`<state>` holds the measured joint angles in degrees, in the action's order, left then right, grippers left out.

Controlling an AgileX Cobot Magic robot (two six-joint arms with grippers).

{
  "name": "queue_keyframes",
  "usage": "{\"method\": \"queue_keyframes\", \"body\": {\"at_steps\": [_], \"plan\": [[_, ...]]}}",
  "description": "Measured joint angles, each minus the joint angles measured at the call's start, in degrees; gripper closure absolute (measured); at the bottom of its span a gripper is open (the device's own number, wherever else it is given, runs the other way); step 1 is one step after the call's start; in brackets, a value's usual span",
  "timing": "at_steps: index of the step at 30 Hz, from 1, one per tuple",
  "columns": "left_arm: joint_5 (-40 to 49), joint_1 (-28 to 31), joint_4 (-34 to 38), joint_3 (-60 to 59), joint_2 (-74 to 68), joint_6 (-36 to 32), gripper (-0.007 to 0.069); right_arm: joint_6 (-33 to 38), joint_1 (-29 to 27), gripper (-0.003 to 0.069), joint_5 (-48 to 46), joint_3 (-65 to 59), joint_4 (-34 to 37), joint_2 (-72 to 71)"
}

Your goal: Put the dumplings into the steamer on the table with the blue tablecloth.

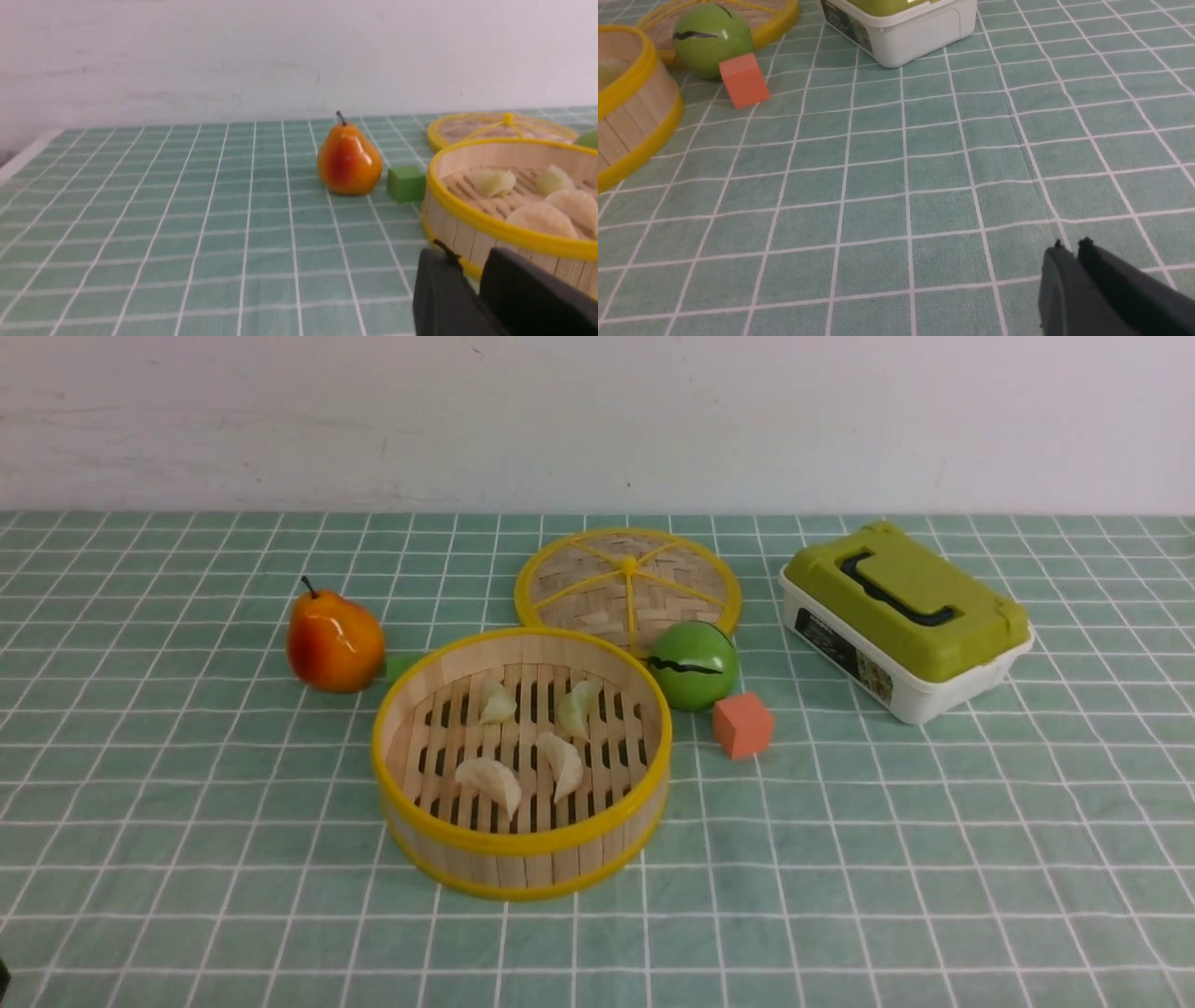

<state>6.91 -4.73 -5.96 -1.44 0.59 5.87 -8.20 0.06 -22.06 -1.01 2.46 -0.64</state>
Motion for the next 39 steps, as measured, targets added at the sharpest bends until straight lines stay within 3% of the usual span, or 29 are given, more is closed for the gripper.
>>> {"method": "queue_keyframes", "body": {"at_steps": [6,39], "plan": [[13.3,-1.9,4.8,-0.3,0.0,-0.1,0.0636,0.0,0.0,0.0604,0.0,0.0,0.0,0.0],[15.1,-2.4,6.3,-0.3,0.0,-1.5,0.0639,0.0,0.0,0.0565,0.0,0.0,0.0,0.0]]}}
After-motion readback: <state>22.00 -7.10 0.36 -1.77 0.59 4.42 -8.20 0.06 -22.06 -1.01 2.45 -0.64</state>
